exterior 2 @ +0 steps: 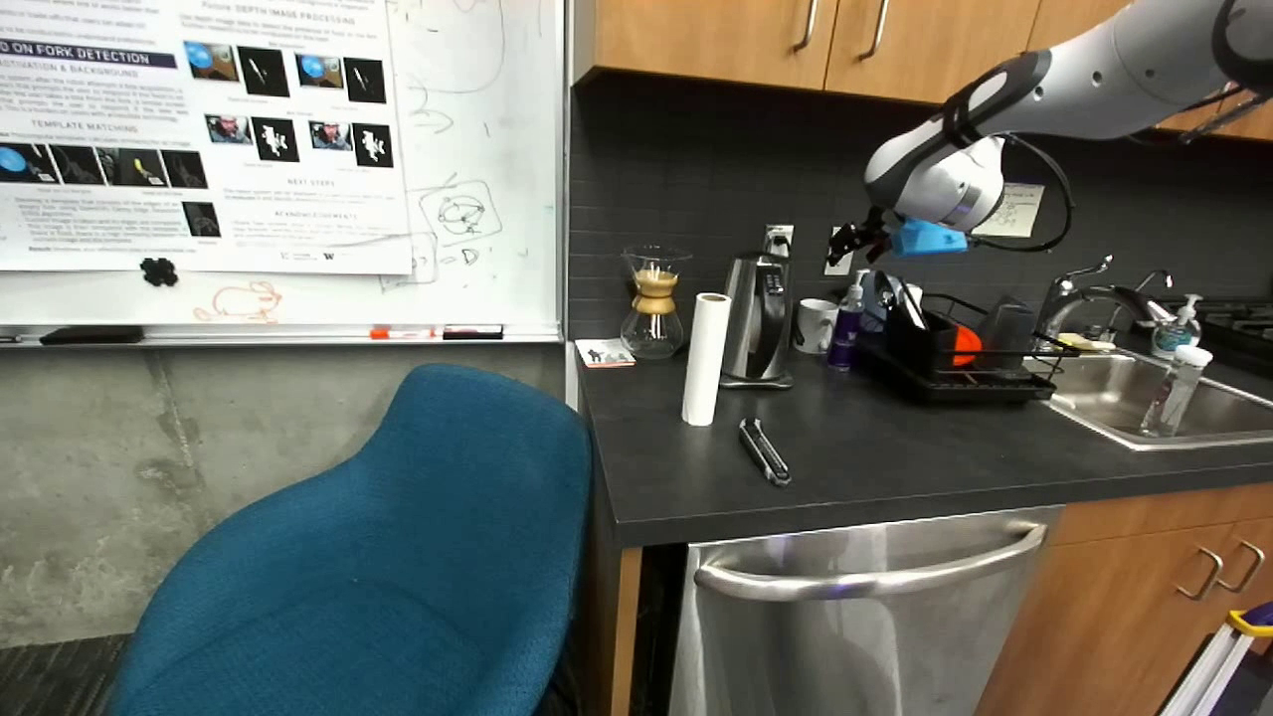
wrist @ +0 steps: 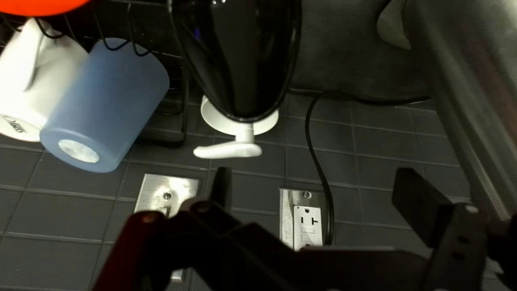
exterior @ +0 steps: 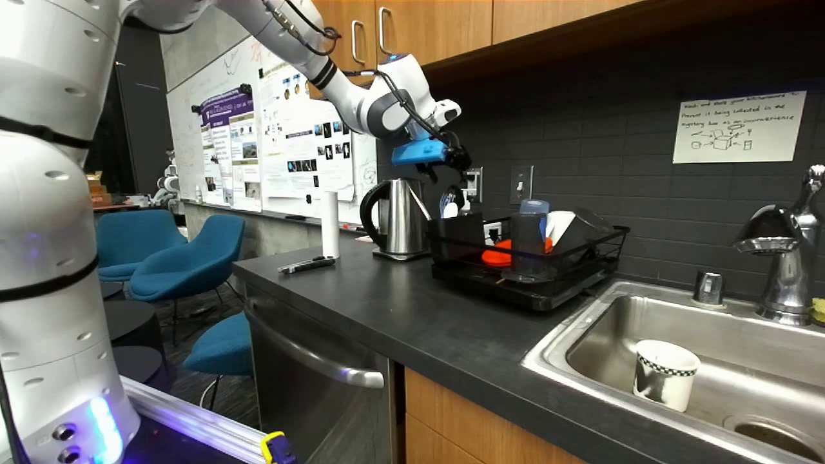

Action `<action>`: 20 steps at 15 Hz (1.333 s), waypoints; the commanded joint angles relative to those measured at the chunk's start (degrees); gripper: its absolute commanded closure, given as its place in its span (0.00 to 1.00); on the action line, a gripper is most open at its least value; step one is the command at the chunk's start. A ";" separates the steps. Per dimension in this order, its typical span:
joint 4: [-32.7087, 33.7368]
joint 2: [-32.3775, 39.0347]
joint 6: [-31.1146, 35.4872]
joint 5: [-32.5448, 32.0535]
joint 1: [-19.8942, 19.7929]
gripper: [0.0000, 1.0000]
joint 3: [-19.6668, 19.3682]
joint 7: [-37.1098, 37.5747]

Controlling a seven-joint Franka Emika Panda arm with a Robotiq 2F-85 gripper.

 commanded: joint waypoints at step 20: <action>0.02 2.05 1.16 -15.59 1.92 0.00 -4.12 12.92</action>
